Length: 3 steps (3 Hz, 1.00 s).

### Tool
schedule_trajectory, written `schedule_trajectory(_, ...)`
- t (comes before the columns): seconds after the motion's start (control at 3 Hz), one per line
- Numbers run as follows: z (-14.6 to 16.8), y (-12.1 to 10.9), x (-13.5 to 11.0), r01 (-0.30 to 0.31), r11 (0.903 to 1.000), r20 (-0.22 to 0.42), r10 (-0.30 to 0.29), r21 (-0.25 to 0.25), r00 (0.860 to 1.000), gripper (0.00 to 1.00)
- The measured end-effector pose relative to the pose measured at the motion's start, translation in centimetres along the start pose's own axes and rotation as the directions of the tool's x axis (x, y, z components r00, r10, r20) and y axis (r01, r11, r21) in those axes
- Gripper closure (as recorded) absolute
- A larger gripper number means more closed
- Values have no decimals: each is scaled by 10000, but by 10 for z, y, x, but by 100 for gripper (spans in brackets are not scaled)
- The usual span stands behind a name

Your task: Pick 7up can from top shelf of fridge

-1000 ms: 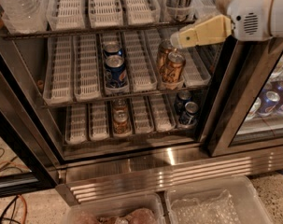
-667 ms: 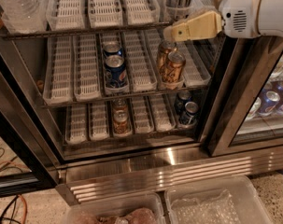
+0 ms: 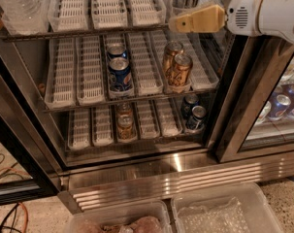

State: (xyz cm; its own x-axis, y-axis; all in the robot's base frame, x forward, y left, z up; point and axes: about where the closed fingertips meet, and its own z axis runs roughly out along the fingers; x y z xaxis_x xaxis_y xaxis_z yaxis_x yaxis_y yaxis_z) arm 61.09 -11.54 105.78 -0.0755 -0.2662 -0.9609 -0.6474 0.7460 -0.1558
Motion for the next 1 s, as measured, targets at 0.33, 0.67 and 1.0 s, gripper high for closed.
schedule_trajectory(0.33,0,-1,-1,-7,10000,23,7,31,10000,0)
schedule_trajectory(0.67,5,3,1,-277,9996,149,278,-60,9995,0)
schedule_trajectory(1.0,14,4,-3,-332,9994,387,332,-8,9987,0)
